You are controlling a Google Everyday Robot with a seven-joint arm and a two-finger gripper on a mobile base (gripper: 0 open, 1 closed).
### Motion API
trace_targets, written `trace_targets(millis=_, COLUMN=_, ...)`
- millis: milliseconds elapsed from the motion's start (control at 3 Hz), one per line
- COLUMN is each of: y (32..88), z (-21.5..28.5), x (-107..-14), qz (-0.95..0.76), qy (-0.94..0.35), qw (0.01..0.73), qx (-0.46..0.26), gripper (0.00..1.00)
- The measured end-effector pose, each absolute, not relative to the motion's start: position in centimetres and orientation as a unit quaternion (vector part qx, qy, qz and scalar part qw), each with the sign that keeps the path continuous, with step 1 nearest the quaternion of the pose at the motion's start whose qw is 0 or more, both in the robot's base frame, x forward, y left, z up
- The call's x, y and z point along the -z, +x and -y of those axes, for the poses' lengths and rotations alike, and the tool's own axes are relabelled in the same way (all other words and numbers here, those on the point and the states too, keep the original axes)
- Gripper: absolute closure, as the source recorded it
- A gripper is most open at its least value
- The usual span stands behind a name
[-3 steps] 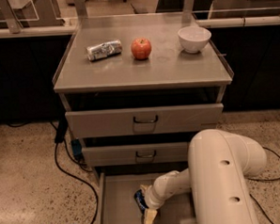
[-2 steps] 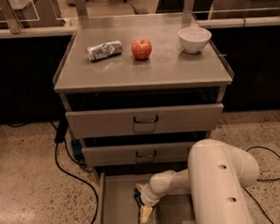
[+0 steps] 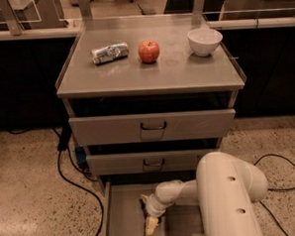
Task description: Pick pepsi can from bottom drawer and place on counter
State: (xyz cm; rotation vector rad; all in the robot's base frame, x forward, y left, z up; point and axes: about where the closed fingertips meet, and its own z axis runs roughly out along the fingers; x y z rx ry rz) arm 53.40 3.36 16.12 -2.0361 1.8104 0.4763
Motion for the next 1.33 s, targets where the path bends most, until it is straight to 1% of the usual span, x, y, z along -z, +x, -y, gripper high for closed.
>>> trace_targets(millis=333, y=53.9, z=-4.7, x=-13.9, qz=-0.633, qy=-0.727, qw=0.181, qx=-0.196, gripper=0.0)
trace_targets(millis=667, y=53.9, z=-4.6, x=-13.9, qz=-0.633, qy=-0.727, qw=0.181, qx=-0.195, gripper=0.0)
trace_targets(millis=1333, y=53.7, z=-2.3, x=-12.9, qz=-0.661, qy=-0.717, qw=0.156, qx=-0.157, gripper=0.0)
